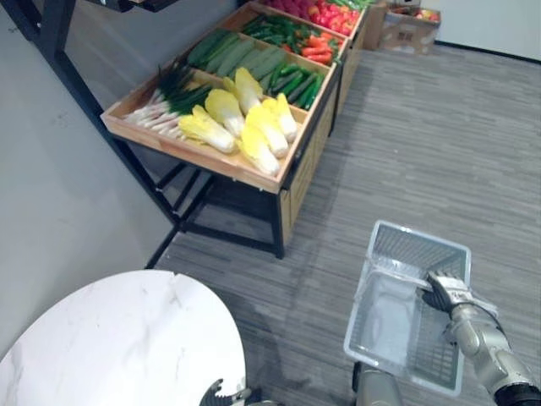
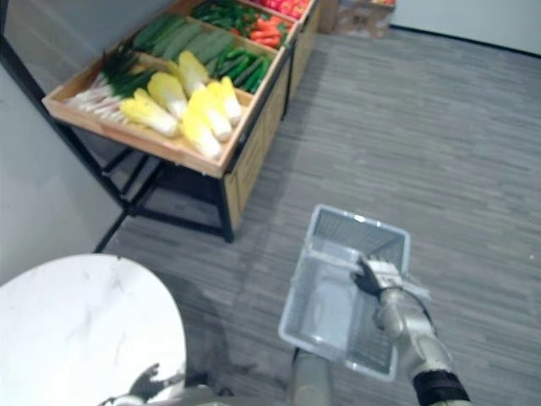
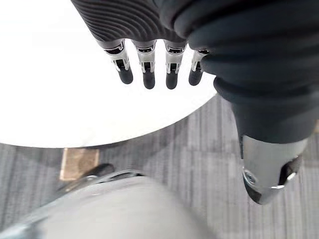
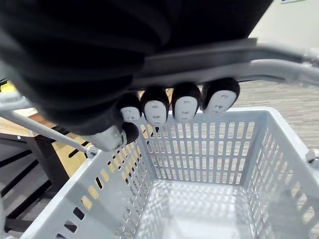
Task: Pick vegetable in the basket
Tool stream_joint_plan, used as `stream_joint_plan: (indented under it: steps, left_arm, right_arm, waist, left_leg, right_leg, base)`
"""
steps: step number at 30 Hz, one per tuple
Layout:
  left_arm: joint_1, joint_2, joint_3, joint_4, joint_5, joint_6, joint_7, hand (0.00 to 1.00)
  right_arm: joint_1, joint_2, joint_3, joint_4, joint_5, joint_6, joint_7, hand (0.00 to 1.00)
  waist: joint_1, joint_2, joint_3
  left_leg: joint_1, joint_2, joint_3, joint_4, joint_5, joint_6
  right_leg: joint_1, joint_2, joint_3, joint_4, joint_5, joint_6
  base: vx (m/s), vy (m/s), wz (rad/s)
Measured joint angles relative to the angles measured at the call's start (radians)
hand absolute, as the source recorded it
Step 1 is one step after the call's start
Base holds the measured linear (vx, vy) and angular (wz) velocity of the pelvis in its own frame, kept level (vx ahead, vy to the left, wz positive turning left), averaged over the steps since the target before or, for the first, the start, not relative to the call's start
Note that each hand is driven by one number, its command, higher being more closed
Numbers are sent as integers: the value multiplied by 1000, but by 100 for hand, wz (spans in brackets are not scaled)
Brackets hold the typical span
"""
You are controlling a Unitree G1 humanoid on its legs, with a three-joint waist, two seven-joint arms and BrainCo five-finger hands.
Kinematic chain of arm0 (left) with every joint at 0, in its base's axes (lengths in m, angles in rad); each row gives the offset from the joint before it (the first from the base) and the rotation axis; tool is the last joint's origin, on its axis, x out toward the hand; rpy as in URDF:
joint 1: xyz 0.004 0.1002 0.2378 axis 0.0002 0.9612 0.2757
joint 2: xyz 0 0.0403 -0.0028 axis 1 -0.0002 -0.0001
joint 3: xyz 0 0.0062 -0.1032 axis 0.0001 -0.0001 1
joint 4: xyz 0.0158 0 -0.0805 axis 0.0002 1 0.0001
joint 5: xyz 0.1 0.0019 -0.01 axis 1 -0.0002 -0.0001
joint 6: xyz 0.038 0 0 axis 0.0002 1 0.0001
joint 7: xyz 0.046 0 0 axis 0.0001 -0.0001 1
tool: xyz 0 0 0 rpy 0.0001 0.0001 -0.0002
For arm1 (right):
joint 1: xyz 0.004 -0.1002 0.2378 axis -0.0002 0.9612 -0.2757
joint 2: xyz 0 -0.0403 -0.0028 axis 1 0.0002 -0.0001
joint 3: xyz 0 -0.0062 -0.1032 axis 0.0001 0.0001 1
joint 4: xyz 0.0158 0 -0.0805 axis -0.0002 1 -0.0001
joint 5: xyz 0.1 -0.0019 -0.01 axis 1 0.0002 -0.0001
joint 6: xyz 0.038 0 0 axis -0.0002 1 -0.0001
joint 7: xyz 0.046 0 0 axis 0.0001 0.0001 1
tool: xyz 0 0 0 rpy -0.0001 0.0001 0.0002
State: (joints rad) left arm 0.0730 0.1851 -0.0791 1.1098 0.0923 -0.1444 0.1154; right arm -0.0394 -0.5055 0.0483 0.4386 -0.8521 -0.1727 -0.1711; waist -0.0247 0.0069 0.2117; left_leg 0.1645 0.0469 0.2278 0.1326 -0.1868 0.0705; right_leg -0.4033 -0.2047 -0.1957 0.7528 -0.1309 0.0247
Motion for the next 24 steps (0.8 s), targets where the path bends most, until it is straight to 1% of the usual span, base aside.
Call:
stream_joint_plan:
  steps: [1, 2, 3, 4, 5, 6, 7, 8, 9, 10, 11, 13, 14, 15, 16, 17, 18, 19, 20, 21, 22, 23, 24]
  left_arm:
    - [-2, -6, 8, -6, 0, 0, 0, 0]
    - [1, -7, 12, -10, 0, -1, -2, 0]
    - [2, -5, 17, -14, 1, -1, -4, 0]
    - [10, 6, 35, -14, 4, -1, -5, 0]
    - [1, -24, 48, 3, 8, 0, -4, 0]
    - [-5, -26, 48, 4, 11, -1, -8, 0]
    - [-12, -36, 47, 9, 11, -1, -8, 0]
    - [-12, -35, 48, 10, 29, -2, -11, 0]
    - [-11, -35, 49, 12, 38, -2, -10, 0]
    - [-10, -36, 51, 18, 42, -3, -11, 0]
    - [-11, -37, 54, 21, 42, -3, -10, 0]
    - [-11, -37, 58, 28, 42, -3, -10, 0]
    - [-10, -40, 59, 34, 42, -2, -10, 0]
    - [-7, -33, 71, 43, 40, 1, -10, 0]
    - [-2, -34, 78, 45, 40, 3, -10, 0]
    - [9, -36, 86, 43, 34, 3, -9, 0]
    - [18, -43, 97, 43, 15, 3, -5, 0]
    - [17, -49, 115, 43, -4, 4, -3, 0]
    - [17, -56, 128, 40, -7, 2, -2, 0]
    - [17, -59, 133, 35, -7, 1, -2, 0]
    - [16, -62, 146, 25, -6, 1, -2, 0]
    - [16, -62, 147, 24, 0, 1, -1, 0]
    - [15, -62, 147, 24, 1, 2, 0, 0]
  right_arm:
    - [2, 1, -1, 0, 0, 1, 0, 100]
    - [6, 1, -4, -1, 0, 7, 0, 100]
    - [11, 1, -5, -5, 0, 10, 0, 100]
    - [32, 1, -8, -26, -1, 19, 0, 100]
    - [15, 1, -20, -20, -3, 33, 4, 100]
    - [14, 6, -28, -27, -5, 35, 2, 100]
    - [16, 6, -42, -28, -11, 36, 3, 100]
    - [32, 6, -49, -29, -10, 38, 3, 100]
    - [40, 6, -57, -30, -10, 37, 3, 100]
    - [47, 6, -74, -30, -10, 38, 3, 100]
    - [47, 6, -82, -30, -9, 38, 3, 100]
    - [49, 3, -89, -29, -10, 42, 3, 100]
    - [56, 2, -87, -29, -10, 44, 3, 100]
    - [71, 2, -77, -29, -9, 40, 3, 100]
    - [79, 3, -72, -29, -9, 38, 3, 100]
    - [89, 4, -61, -29, -8, 36, 3, 100]
    - [97, 4, -57, -30, -6, 34, 3, 100]
    - [100, 4, -57, -30, -3, 36, 3, 100]
    - [102, 4, -59, -30, -3, 39, 3, 100]
    - [104, 4, -60, -30, -3, 41, 4, 100]
    - [111, 5, -61, -30, -3, 40, 4, 100]
    - [118, 7, -64, -30, -3, 40, 4, 100]
    - [124, 10, -72, -30, -3, 40, 3, 100]
  waist:
    - [-3, 0, 1]
    - [-7, -6, -2]
    - [-11, -14, -3]
    - [-17, -47, -6]
    - [-2, 11, -4]
    - [-5, 13, -3]
    - [-3, 20, -1]
    - [-4, 23, -3]
    - [-4, 23, -4]
    - [-7, 24, -5]
    - [-8, 24, -5]
    - [-14, 25, -7]
    - [-14, 26, -8]
    - [-1, 26, -8]
    - [2, 26, -8]
    - [7, 24, -6]
    - [8, 21, -6]
    - [11, 27, -11]
    - [17, 30, -13]
    - [23, 31, -13]
    - [34, 31, -13]
    - [37, 31, -13]
    - [36, 31, -13]
  left_leg:
    - [12, 1, -2, 0, -2, -4]
    - [27, -1, -11, 5, -21, -39]
    - [35, -4, -22, 10, -38, -69]
    - [55, -23, -32, 15, -83, -137]
    - [43, 33, -29, 25, -100, -148]
    - [32, 40, -34, 33, -93, -156]
    - [34, 49, -49, 25, -71, -157]
    - [51, 65, -54, 18, -45, -173]
    - [59, 73, -55, 18, -37, -177]
    - [67, 84, -56, 30, -25, -182]
    - [60, 90, -60, 53, -24, -182]
    - [-14, 109, -93, 205, -4, -200]
    - [-55, 118, -107, 293, 22, -210]
    - [-118, 127, -119, 438, 112, -207]
    - [-141, 131, -132, 491, 166, -207]
    - [-161, 140, -133, 555, 244, -204]
    - [-195, 159, -124, 643, 232, -202]
    - [-232, 165, -111, 690, 169, -188]
    - [-277, 172, -77, 709, 98, -156]
    - [-299, 175, -62, 701, 74, -142]
    - [-336, 172, -35, 644, 56, -141]
    - [-356, 162, -7, 532, 48, -147]
    - [-356, 151, 7, 454, 49, -148]
  right_leg:
    - [4, 21, -16, -166, 13, 5]
    - [19, 37, -15, -360, 82, 10]
    - [33, 40, -11, -462, 161, 8]
    - [51, 29, 12, -588, 333, -18]
    - [45, 80, -6, -569, 324, -24]
    - [43, 84, -9, -567, 297, -29]
    - [40, 97, -18, -546, 264, -32]
    - [43, 99, -33, -503, 221, -37]
    - [48, 100, -41, -488, 202, -37]
    - [59, 102, -54, -471, 158, -33]
    - [64, 102, -60, -467, 146, -34]
    - [95, 102, -81, -489, 128, -44]
    - [116, 104, -88, -507, 127, -46]
    - [166, 112, -93, -546, 127, -46]
    - [194, 116, -93, -565, 127, -47]
    - [236, 119, -88, -598, 125, -49]
    - [282, 123, -90, -628, 117, -61]
    - [306, 124, -92, -642, 110, -63]
    - [330, 121, -92, -653, 101, -67]
    - [340, 119, -92, -656, 97, -68]
    - [357, 112, -100, -660, 90, -65]
    - [374, 101, -115, -662, 87, -64]
    - [381, 94, -125, -661, 86, -58]
  base:
    - [373, -180, 45]
    - [398, -199, 49]
    - [461, -240, 57]
    - [478, -273, 19]
    - [429, -263, 15]
    - [362, -238, -4]
    - [344, -227, 22]
    - [347, -227, 19]
    - [303, -205, 24]
    - [161, -123, 21]
    - [150, -137, 27]
    - [110, -120, 26]
    - [142, -117, 12]
    - [181, -121, 2]
    - [199, -116, -4]
    - [241, -101, 5]
    - [257, -82, 11]
    - [298, -91, 16]
    - [227, -68, 10]
    - [202, -40, 6]
    - [183, 1, 8]
    - [184, 24, 14]
    - [183, 65, 27]
